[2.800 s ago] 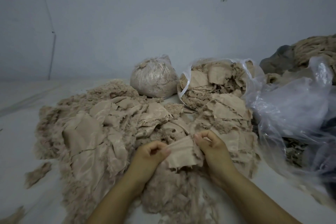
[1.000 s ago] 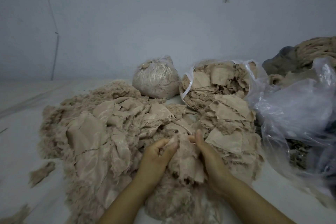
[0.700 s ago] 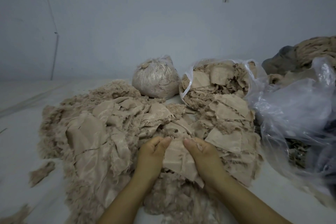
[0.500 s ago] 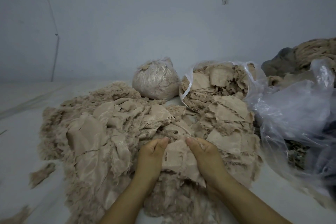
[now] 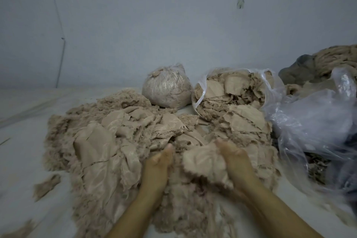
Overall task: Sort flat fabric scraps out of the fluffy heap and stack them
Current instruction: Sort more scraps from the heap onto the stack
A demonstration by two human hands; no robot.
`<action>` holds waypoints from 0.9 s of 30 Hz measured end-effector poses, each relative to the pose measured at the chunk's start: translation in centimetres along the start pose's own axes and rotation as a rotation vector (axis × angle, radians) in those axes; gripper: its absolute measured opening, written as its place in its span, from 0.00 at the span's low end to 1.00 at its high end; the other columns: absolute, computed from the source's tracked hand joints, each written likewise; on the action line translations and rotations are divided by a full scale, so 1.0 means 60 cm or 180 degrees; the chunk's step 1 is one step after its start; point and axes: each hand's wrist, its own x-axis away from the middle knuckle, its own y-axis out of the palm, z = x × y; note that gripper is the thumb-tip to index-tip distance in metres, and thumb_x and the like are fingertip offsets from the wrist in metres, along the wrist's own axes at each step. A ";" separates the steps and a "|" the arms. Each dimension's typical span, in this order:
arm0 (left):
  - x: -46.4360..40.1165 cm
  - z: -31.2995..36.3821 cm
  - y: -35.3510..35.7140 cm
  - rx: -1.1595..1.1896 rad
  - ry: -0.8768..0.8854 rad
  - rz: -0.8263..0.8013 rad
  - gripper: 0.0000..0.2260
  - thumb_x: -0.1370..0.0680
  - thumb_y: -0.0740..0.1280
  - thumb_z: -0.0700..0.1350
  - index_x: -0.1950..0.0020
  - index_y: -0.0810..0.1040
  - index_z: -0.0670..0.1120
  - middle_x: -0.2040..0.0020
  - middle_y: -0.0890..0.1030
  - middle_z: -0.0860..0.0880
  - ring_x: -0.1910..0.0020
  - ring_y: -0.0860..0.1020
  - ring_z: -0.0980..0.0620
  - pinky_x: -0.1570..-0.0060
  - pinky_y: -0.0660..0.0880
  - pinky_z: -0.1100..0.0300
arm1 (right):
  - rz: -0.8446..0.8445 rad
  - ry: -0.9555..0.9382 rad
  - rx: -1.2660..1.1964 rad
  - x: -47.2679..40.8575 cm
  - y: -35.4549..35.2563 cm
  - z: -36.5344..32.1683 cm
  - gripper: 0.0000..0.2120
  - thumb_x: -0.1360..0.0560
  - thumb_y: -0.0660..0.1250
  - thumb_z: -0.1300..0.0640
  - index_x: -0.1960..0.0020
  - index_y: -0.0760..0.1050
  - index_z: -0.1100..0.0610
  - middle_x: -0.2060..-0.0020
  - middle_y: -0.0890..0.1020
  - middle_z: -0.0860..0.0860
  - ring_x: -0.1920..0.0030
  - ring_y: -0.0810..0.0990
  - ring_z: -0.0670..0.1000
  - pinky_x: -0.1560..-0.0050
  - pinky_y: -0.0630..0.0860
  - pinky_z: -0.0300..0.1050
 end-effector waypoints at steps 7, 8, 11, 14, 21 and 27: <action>0.011 -0.007 0.025 -0.0750 0.1001 -0.0219 0.14 0.30 0.66 0.63 0.62 0.78 0.53 0.64 0.79 0.55 0.65 0.75 0.59 0.63 0.72 0.66 | -0.0302 -0.0288 0.0854 0.012 0.019 0.010 0.21 0.22 0.59 0.44 0.62 0.72 0.60 0.68 0.75 0.58 0.66 0.72 0.50 0.63 0.71 0.43; 0.015 -0.009 0.034 -0.0896 0.1034 -0.0381 0.10 0.33 0.70 0.60 0.57 0.79 0.57 0.60 0.80 0.55 0.62 0.76 0.60 0.61 0.72 0.69 | -0.0401 -0.0321 0.0860 0.019 0.026 0.012 0.24 0.23 0.57 0.40 0.61 0.73 0.61 0.66 0.77 0.58 0.65 0.74 0.51 0.62 0.72 0.44; 0.015 -0.012 0.042 -0.0712 0.0725 -0.0611 0.08 0.28 0.73 0.42 0.59 0.79 0.55 0.63 0.80 0.54 0.65 0.76 0.60 0.61 0.73 0.65 | -0.0659 -0.0316 0.0822 0.025 0.026 0.008 0.31 0.27 0.54 0.35 0.54 0.76 0.63 0.59 0.82 0.57 0.58 0.80 0.55 0.57 0.76 0.45; 0.013 -0.004 0.035 0.0007 0.0263 -0.0465 0.11 0.23 0.64 0.36 0.64 0.77 0.46 0.71 0.76 0.51 0.72 0.73 0.57 0.70 0.72 0.66 | -0.0968 0.0013 0.0744 0.019 0.009 0.002 0.23 0.36 0.71 0.39 0.56 0.75 0.58 0.69 0.80 0.46 0.68 0.78 0.45 0.68 0.73 0.36; 0.022 0.002 0.027 0.0255 0.0114 -0.1031 0.12 0.26 0.69 0.51 0.56 0.73 0.44 0.68 0.75 0.51 0.69 0.72 0.55 0.69 0.69 0.62 | -0.1387 0.0287 0.0284 0.022 0.008 0.006 0.14 0.36 0.73 0.48 0.59 0.78 0.58 0.64 0.78 0.57 0.63 0.74 0.52 0.62 0.70 0.41; 0.013 -0.002 0.023 0.0140 0.0135 -0.0576 0.10 0.23 0.66 0.41 0.63 0.80 0.46 0.70 0.78 0.48 0.69 0.74 0.51 0.67 0.71 0.62 | -0.1411 0.0165 0.0498 0.021 0.008 -0.001 0.14 0.28 0.66 0.47 0.66 0.76 0.56 0.74 0.75 0.48 0.73 0.70 0.43 0.70 0.67 0.34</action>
